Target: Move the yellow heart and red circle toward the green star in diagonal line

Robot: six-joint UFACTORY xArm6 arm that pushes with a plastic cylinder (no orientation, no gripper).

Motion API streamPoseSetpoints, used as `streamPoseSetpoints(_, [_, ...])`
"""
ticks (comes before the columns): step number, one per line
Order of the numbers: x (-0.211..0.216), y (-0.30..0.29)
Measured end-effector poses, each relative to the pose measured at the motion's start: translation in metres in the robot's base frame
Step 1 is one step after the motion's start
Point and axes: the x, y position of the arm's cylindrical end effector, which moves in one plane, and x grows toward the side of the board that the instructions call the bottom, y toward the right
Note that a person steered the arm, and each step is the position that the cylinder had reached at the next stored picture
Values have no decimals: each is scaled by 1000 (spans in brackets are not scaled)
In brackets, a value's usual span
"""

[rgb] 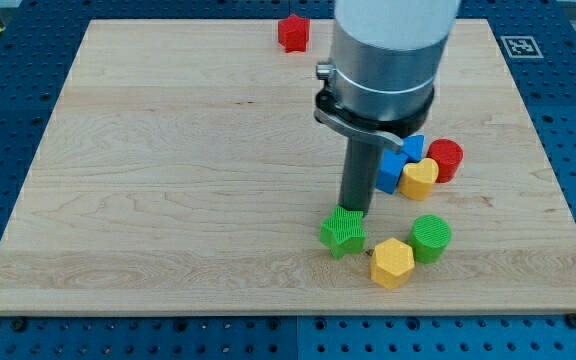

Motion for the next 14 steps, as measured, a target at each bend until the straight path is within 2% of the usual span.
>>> streamPoseSetpoints(1, [-5,0])
streamPoseSetpoints(3, [-79,-43])
streamPoseSetpoints(4, [-119,-16])
streamPoseSetpoints(5, [-124,54])
streamPoseSetpoints(6, [-113,126])
streamPoseSetpoints(7, [-91,137])
streamPoseSetpoints(9, [-80,121])
streamPoseSetpoints(12, [-28,110])
streamPoseSetpoints(14, [-44,109])
